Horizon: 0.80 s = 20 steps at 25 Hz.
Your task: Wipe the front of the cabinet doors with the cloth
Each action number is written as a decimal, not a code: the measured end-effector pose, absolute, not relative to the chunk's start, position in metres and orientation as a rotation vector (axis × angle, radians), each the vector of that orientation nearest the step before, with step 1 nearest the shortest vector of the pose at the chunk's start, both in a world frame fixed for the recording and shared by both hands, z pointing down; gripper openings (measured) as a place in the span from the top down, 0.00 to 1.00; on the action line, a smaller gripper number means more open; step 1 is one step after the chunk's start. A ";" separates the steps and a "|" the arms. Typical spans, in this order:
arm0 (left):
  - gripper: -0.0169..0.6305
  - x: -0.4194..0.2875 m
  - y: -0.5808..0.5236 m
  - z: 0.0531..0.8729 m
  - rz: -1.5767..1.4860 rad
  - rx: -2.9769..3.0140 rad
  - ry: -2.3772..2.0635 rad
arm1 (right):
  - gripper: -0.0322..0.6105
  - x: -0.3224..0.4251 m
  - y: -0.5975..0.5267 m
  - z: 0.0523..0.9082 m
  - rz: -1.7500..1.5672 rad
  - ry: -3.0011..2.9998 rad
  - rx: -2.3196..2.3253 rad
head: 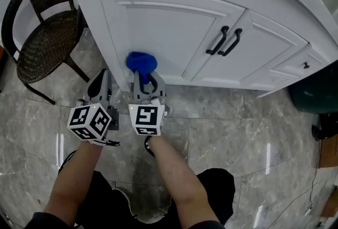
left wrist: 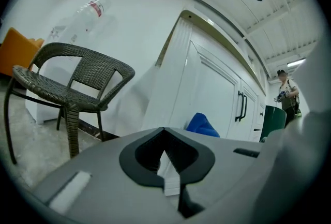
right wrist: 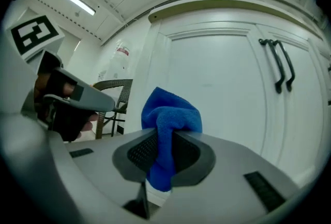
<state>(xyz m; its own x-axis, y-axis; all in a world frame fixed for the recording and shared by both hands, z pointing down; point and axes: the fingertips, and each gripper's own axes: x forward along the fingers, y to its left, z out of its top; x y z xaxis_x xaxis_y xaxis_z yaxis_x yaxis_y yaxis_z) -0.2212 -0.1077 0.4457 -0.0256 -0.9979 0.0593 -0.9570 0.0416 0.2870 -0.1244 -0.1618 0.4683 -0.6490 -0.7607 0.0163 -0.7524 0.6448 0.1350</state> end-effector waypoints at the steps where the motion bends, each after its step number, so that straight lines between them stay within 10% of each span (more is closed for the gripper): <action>1: 0.97 -0.229 -0.103 0.445 -0.242 1.991 -2.092 | 0.87 -0.139 -0.159 0.472 -0.156 -2.803 1.261; 9: 0.97 -0.267 -0.075 0.436 -0.229 1.937 -2.196 | 0.87 -0.205 -0.139 0.503 -0.133 -2.832 1.084; 20: 0.97 -0.211 -0.107 0.443 -0.197 2.061 -2.097 | 0.87 -0.102 -0.194 0.516 -0.129 -2.665 1.290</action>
